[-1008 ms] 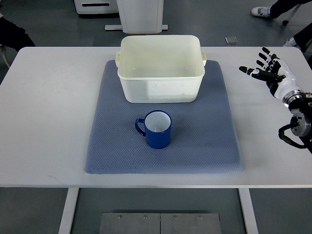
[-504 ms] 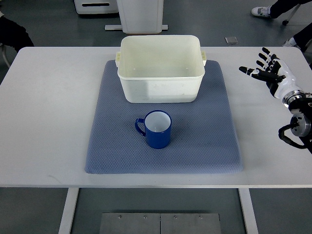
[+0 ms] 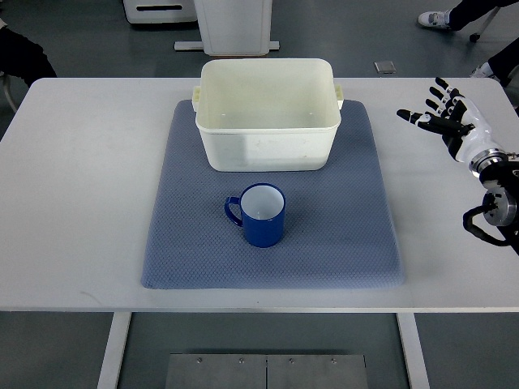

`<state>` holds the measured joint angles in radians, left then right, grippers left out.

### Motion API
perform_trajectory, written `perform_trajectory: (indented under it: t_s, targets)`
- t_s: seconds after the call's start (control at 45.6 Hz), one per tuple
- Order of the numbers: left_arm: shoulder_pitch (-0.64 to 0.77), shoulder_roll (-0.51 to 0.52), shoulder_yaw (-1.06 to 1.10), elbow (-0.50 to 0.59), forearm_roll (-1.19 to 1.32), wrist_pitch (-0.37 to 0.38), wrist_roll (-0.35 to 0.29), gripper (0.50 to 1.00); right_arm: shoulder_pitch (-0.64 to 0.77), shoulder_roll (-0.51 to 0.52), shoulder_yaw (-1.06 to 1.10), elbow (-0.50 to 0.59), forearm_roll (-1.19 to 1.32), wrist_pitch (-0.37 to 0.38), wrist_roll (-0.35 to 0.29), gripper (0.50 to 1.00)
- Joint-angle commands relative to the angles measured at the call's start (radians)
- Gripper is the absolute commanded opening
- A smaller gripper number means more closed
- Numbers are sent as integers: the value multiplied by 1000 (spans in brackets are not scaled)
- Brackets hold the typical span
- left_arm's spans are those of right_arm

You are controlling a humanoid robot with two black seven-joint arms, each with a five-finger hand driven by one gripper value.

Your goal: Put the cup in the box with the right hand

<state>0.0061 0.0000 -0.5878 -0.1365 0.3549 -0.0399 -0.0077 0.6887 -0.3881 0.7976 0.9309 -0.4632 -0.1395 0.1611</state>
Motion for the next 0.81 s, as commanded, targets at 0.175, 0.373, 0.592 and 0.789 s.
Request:
perform_trajectory:
  t_s: [0.175, 0.373, 0.592, 0.789]
  targets:
    - [0, 0, 0, 0, -1, 0, 0, 1000, 2, -1, 2, 2, 0, 0, 0, 998]
    - [0, 0, 0, 0, -1, 0, 0, 1000, 2, -6, 3, 2, 0, 0, 0, 998]
    - [0, 0, 0, 0, -1, 0, 0, 1000, 2, -6, 3, 2, 0, 0, 0, 998]
    - [0, 0, 0, 0, -1, 0, 0, 1000, 2, -1, 3, 2, 0, 1, 0, 998]
